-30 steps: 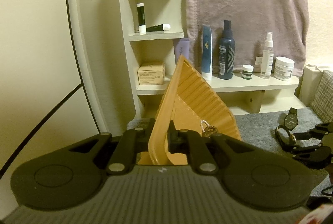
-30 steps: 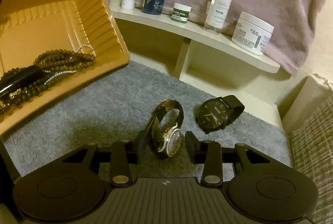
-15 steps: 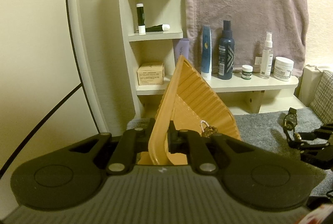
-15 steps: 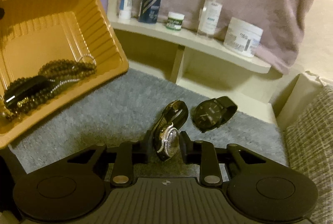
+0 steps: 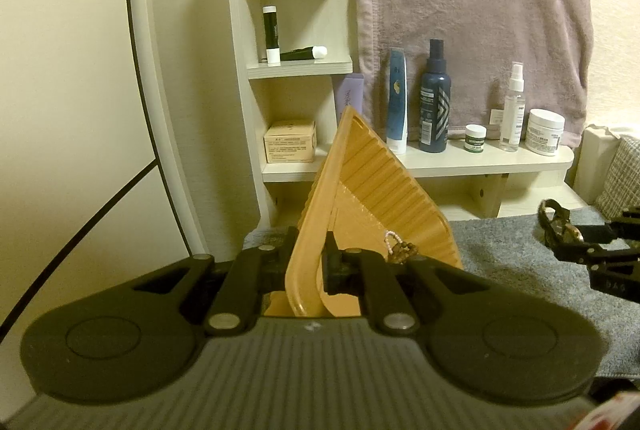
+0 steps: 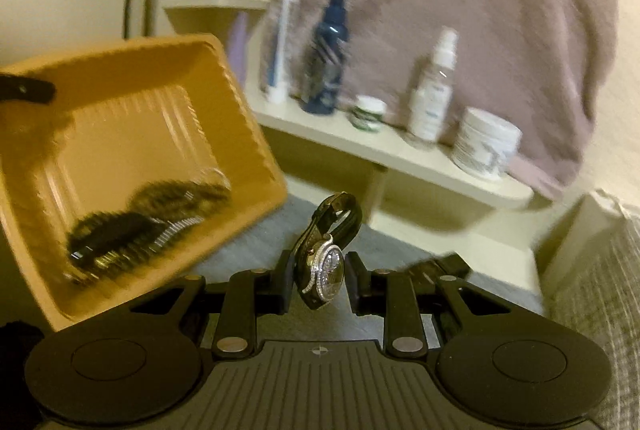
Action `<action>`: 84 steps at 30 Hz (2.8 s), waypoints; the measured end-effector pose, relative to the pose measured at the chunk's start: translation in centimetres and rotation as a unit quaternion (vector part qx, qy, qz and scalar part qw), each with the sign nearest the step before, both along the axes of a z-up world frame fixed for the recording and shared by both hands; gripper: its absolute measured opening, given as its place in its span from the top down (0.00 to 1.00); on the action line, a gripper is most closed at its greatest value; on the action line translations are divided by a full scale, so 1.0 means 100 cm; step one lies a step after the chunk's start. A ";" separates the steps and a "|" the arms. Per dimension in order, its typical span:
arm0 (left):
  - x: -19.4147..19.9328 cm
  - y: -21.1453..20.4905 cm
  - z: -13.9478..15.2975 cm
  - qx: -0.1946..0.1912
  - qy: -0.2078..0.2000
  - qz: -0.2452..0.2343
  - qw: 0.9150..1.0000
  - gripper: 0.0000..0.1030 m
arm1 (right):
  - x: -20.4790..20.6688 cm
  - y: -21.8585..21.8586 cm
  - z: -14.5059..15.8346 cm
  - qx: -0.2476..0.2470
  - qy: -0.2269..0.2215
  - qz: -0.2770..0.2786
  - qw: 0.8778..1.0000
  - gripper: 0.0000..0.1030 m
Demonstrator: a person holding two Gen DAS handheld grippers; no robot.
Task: Organize jewelry
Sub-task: 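Carry the gold wristwatch into the tray and open the right gripper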
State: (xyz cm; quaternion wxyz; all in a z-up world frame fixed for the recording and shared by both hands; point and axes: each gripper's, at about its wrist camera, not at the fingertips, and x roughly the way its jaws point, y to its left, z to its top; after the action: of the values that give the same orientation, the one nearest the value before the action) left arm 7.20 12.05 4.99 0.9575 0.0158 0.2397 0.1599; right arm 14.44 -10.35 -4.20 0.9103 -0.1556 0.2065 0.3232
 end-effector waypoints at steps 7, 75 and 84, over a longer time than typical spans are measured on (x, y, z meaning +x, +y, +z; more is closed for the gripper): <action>0.000 0.000 0.000 -0.001 0.001 -0.001 1.000 0.91 | -0.010 0.026 0.016 0.010 0.011 0.057 0.998 0.74; -0.005 0.033 -0.012 -0.046 0.005 0.015 0.999 0.92 | -0.001 0.070 0.006 0.114 0.142 0.077 0.980 0.42; -0.004 0.033 -0.012 -0.044 0.005 0.017 0.999 0.92 | 0.021 -0.013 -0.029 0.113 0.132 -0.092 0.980 0.37</action>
State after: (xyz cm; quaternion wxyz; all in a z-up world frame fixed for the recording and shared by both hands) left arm 6.79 15.35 3.80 0.9531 -0.0294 0.2518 0.1656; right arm 16.51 -11.64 -7.07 0.9125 0.0122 0.3003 0.2774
